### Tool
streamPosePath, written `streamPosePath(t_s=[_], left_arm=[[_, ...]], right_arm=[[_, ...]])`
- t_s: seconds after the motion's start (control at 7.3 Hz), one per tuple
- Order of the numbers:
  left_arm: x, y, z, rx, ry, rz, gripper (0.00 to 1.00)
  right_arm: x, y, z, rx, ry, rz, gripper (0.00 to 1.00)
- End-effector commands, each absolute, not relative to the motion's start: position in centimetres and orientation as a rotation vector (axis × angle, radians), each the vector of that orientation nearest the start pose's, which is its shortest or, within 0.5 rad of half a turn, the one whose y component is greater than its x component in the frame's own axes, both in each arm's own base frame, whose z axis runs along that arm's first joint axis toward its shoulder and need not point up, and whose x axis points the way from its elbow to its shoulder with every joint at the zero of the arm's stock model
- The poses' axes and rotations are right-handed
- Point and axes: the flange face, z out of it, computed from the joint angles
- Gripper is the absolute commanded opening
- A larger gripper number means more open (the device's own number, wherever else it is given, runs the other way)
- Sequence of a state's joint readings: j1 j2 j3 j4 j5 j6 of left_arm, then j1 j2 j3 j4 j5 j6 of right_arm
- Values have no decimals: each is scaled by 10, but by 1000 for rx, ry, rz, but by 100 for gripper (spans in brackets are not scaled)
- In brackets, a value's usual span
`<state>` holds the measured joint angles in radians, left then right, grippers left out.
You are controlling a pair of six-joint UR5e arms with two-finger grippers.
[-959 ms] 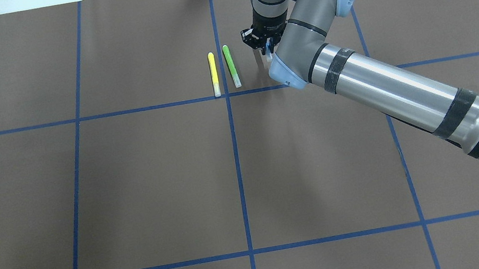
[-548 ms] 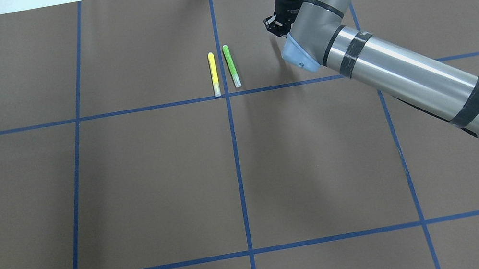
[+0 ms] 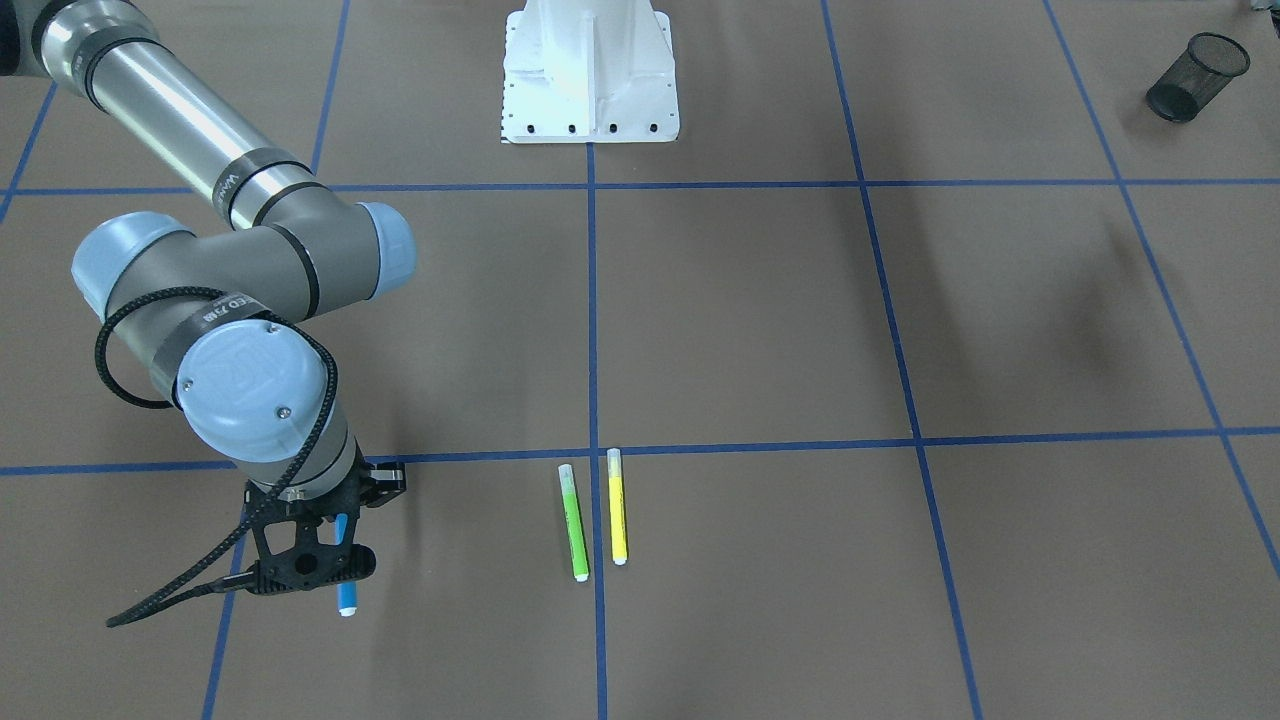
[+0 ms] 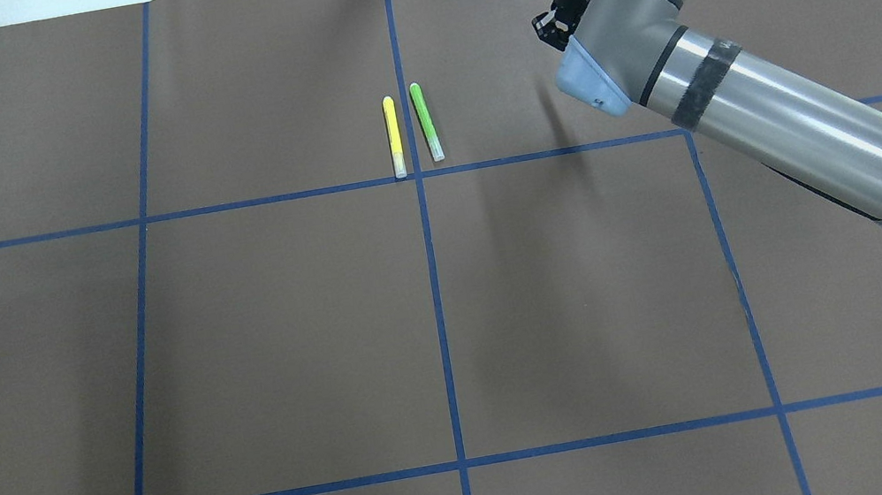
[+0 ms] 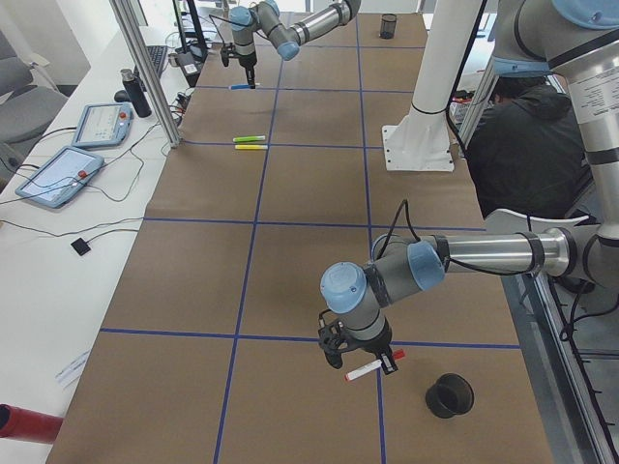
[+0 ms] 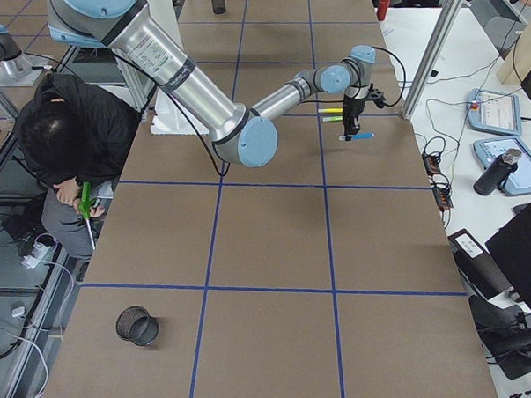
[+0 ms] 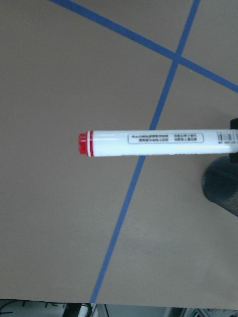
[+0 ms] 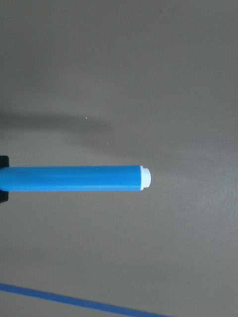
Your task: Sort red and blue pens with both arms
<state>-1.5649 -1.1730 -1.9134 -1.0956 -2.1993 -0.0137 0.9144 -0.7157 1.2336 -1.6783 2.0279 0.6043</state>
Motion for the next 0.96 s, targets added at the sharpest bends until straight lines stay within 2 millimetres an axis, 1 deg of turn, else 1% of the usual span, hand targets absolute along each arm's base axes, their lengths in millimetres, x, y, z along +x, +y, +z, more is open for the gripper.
streamPosePath(t_s=[0.0,0.14,0.27,0.41,0.55,0.68,0.82], left_arm=[[-84,-241,694,-674,649,-194,0],[-90,-227,688,-706,674,-203,0],[-91,-212,689,-730,683,-207,0],[-93,-204,689,-767,689,-230,0],[-93,-197,691,-808,691,-249,0],[-92,-182,697,-843,691,-261,0],[-91,-170,703,-872,691,-273,0]], right_arm=[[-387,-660,285,41,-583,-136,0],[-372,-658,286,31,-540,-196,0],[-350,-656,298,30,-510,-253,0],[-317,-661,322,38,-494,-296,0],[-284,-663,346,36,-479,-326,0],[-265,-656,354,24,-464,-377,0],[-249,-645,351,15,-432,-374,0]])
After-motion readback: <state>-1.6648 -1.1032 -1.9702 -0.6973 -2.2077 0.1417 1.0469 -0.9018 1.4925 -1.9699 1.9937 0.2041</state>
